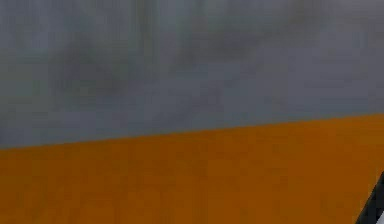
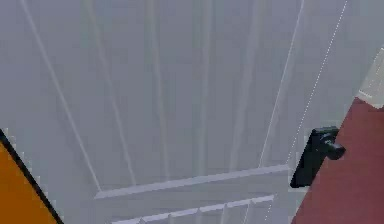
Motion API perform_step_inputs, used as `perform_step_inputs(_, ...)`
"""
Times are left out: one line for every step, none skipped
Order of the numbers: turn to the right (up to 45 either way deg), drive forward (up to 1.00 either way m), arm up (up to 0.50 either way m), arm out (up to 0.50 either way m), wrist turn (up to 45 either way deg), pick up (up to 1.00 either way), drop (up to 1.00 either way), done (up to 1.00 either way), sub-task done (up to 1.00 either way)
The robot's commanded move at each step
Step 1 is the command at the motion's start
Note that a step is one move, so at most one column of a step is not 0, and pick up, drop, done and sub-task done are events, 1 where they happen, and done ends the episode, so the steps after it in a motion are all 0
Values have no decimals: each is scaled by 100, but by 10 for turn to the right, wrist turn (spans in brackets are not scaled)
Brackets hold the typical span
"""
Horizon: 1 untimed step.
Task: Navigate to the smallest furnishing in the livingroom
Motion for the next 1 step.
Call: perform_step_inputs(0,45,0,0,0,0,0,0,0)
